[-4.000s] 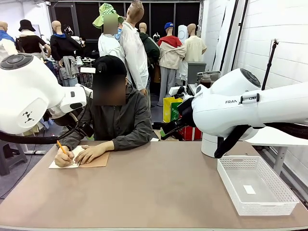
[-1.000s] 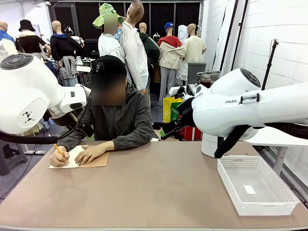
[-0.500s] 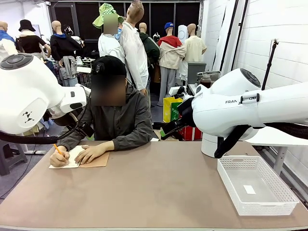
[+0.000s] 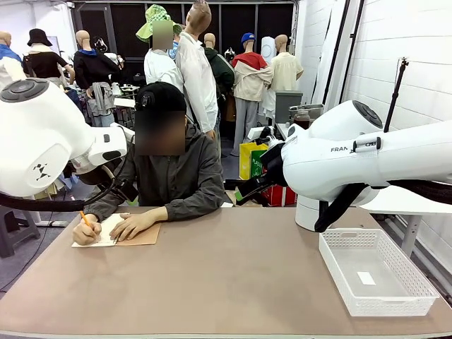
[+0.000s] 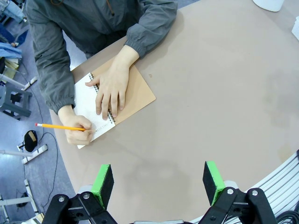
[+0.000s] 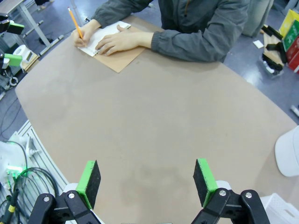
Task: Sort the paper based on its condition.
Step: If a person hands you a paper, place it in the Organizing basket , and if it's crumpled, put it in the Trash can.
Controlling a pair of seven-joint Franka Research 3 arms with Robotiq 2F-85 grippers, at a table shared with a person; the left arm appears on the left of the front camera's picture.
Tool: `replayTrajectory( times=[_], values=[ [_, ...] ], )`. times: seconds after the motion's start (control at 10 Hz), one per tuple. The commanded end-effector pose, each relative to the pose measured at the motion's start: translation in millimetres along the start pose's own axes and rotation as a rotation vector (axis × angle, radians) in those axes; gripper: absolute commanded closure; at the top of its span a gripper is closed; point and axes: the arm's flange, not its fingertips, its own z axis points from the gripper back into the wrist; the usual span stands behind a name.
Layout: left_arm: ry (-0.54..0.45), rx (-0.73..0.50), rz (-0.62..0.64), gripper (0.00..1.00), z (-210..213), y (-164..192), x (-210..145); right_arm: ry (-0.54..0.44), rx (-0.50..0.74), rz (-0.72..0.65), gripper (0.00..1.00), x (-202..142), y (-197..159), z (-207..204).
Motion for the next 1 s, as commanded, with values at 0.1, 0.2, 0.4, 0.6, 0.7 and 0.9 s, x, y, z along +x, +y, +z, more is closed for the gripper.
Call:
replayTrajectory(
  times=[0.1, 0.2, 0.4, 0.6, 0.7, 0.9],
  values=[
    [0.004, -0.004, -0.010, 0.00, -0.5, 1.8, -0.7, 0.012, 0.003, -0.008, 0.00, 1.6, -0.8, 0.2],
    [0.004, -0.004, -0.010, 0.00, -0.5, 1.8, -0.7, 0.012, 0.003, -0.008, 0.00, 1.6, -0.8, 0.2],
    [0.004, -0.004, -0.010, 0.00, -0.5, 1.8, -0.7, 0.012, 0.003, -0.008, 0.00, 1.6, -0.8, 0.2],
    [0.004, -0.004, -0.010, 0.00, -0.5, 1.8, -0.7, 0.012, 0.003, -0.008, 0.00, 1.6, -0.8, 0.2],
    [0.004, -0.004, -0.010, 0.00, -0.5, 1.8, -0.7, 0.012, 0.003, -0.008, 0.00, 1.6, -0.8, 0.2],
    [0.004, -0.004, -0.010, 0.00, -0.5, 1.8, -0.7, 0.012, 0.003, -0.008, 0.00, 1.6, -0.8, 0.2]
  ],
)
